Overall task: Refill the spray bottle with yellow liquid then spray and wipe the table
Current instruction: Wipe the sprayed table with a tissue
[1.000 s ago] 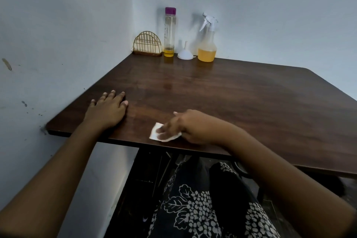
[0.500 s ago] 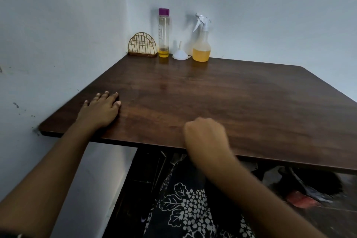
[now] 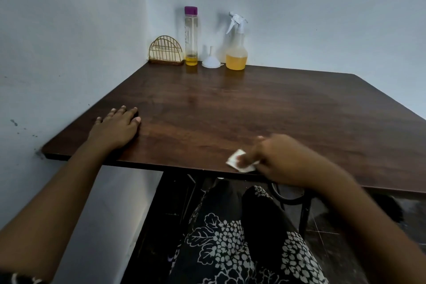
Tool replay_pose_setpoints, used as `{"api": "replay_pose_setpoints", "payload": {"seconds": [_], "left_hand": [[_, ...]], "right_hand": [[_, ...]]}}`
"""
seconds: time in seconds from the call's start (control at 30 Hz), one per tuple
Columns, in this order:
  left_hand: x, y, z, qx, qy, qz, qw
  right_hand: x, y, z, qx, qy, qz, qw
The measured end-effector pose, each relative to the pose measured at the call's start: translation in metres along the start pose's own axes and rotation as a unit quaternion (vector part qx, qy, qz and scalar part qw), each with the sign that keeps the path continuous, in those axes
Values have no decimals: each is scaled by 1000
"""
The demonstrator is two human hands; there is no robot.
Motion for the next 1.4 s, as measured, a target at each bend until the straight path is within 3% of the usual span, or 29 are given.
{"api": "replay_pose_setpoints", "payload": {"seconds": [0.13,0.23,0.3,0.4,0.47,0.6,0.67,0.8,0.83,0.93,0.97,1.0,1.17,1.3,1.4], "left_hand": [[6,2,16,-5,53,34,998],[13,14,80,-132,141,44,980],[12,17,133,-211,207,-26,955],[17,3,192,-256,284,-119,917],[21,-12,223,-249,355,-185,882],[6,-26,282,-161,533,-346,756],[3,-40,303,-94,562,-351,743],[28,-57,330,0,580,-299,757],[39,-57,340,21,592,-296,749],[64,-52,373,66,627,-290,720],[69,-49,385,77,634,-289,713],[72,-47,399,82,639,-290,707],[71,-33,472,60,638,-311,702],[49,-24,546,8,589,-336,734],[15,-25,612,-35,556,-332,761]], "right_hand": [[20,23,49,-72,-100,-108,986],[31,2,79,-88,-322,-5,943],[31,-17,96,-98,-396,21,913],[18,-41,118,-93,-448,1,889],[10,-52,140,-118,-526,8,842],[6,-69,190,-197,-592,59,779],[15,-71,213,-253,-599,85,755],[56,-58,241,-369,-590,139,705],[67,-52,245,-391,-619,165,661],[94,-36,246,-405,-770,243,429],[100,-31,247,-408,-791,257,376],[105,-23,250,-412,-796,269,352],[118,21,293,-452,-746,337,354],[109,69,359,-484,-710,363,360],[88,110,424,-501,-700,374,346]]}}
Point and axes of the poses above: each hand's wrist, its own y-axis away from the middle knuckle, its own x-axis out of the back of the hand, z = x × y, the point moved 5 cm from there along -y, towards the middle knuckle, and after that the axes turned 1 degree about z, right-handed, at the moved point
